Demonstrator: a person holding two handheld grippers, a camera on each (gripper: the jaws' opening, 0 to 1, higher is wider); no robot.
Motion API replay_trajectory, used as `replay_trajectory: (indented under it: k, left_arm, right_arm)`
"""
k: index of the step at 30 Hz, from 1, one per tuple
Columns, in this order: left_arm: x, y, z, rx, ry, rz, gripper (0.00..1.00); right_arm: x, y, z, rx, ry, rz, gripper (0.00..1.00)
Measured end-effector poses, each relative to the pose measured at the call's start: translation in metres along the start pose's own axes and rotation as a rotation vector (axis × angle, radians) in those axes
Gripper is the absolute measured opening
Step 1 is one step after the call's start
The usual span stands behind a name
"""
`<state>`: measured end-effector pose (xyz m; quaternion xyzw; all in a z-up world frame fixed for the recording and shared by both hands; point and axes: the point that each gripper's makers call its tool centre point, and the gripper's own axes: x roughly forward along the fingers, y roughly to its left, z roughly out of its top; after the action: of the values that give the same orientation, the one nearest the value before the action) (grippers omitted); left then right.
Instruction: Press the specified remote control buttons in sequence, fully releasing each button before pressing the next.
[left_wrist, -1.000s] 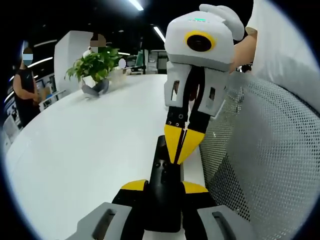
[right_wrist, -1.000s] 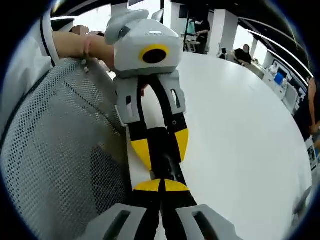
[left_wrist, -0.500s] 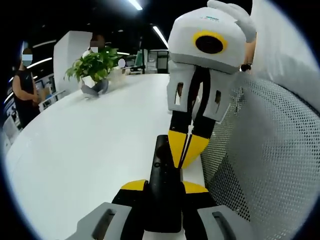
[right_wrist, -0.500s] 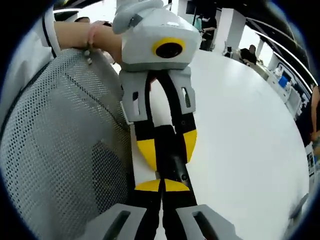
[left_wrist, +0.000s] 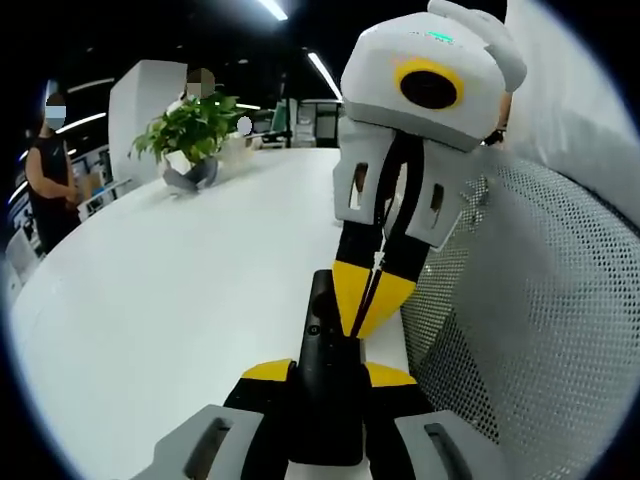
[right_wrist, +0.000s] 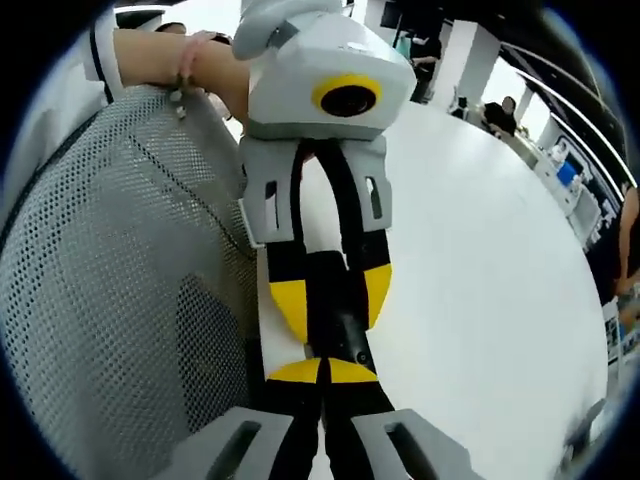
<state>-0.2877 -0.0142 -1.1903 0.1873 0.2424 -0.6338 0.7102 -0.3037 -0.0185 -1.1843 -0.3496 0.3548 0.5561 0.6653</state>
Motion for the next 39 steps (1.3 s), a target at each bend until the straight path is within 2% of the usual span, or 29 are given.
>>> replay_trajectory:
  k: [1, 4, 6, 8, 11, 12, 13, 14, 15, 18, 22, 27, 31, 34, 37, 39]
  left_arm:
    - [0.0, 0.0, 0.0, 0.0, 0.0, 0.0, 0.25]
    - [0.0, 0.0, 0.0, -0.002, -0.003, -0.003, 0.25]
    - [0.0, 0.0, 0.0, -0.018, -0.01, -0.005, 0.25]
    - [0.0, 0.0, 0.001, -0.017, -0.012, -0.006, 0.25]
    - [0.0, 0.001, 0.0, -0.017, -0.011, -0.006, 0.25]
    - [0.0, 0.001, 0.0, -0.018, -0.011, -0.006, 0.25]
    - [0.0, 0.001, 0.0, -0.018, -0.012, -0.007, 0.25]
    - [0.0, 0.001, 0.0, -0.018, -0.012, -0.007, 0.25]
    - [0.0, 0.001, 0.0, -0.02, -0.012, -0.008, 0.25]
    - [0.0, 0.0, 0.0, -0.018, -0.01, -0.006, 0.25]
    - [0.001, 0.0, 0.0, -0.02, -0.011, -0.006, 0.25]
    - [0.001, 0.0, 0.0, -0.009, -0.004, -0.004, 0.25]
    - [0.001, 0.001, 0.0, -0.012, -0.007, -0.003, 0.25]
    - [0.002, 0.001, 0.0, -0.014, -0.009, -0.004, 0.25]
    - [0.002, 0.001, 0.0, -0.015, -0.009, -0.004, 0.25]
    - [0.002, 0.001, 0.0, -0.016, -0.01, -0.004, 0.25]
  right_arm:
    - [0.0, 0.0, 0.0, 0.012, -0.004, 0.005, 0.0]
    - [-0.002, -0.001, 0.001, 0.13, -0.06, 0.054, 0.0]
    - [-0.004, -0.005, 0.0, 0.14, -0.063, 0.05, 0.0]
    - [-0.008, -0.012, 0.002, 0.108, -0.071, 0.004, 0.0]
    - [-0.008, -0.018, 0.006, 0.116, -0.081, -0.003, 0.0]
    - [-0.005, -0.016, 0.003, 0.117, -0.061, 0.01, 0.0]
    - [-0.001, -0.014, -0.004, 0.097, -0.019, 0.024, 0.0]
    - [-0.001, -0.016, -0.005, 0.089, -0.014, 0.005, 0.0]
    - [-0.003, -0.016, -0.001, 0.093, -0.034, 0.015, 0.0]
    - [-0.002, -0.015, -0.002, 0.063, -0.028, 0.022, 0.0]
    - [-0.001, -0.015, -0.001, -0.052, 0.024, 0.036, 0.0]
    - [0.0, -0.013, -0.001, -0.105, 0.017, 0.015, 0.0]
    - [-0.001, -0.016, 0.0, -0.008, -0.048, -0.003, 0.0]
    - [-0.002, -0.017, 0.002, 0.123, -0.103, 0.025, 0.0]
    - [-0.003, -0.018, 0.001, 0.167, -0.121, 0.046, 0.0]
    - [-0.003, -0.019, 0.001, 0.166, -0.123, 0.041, 0.0]
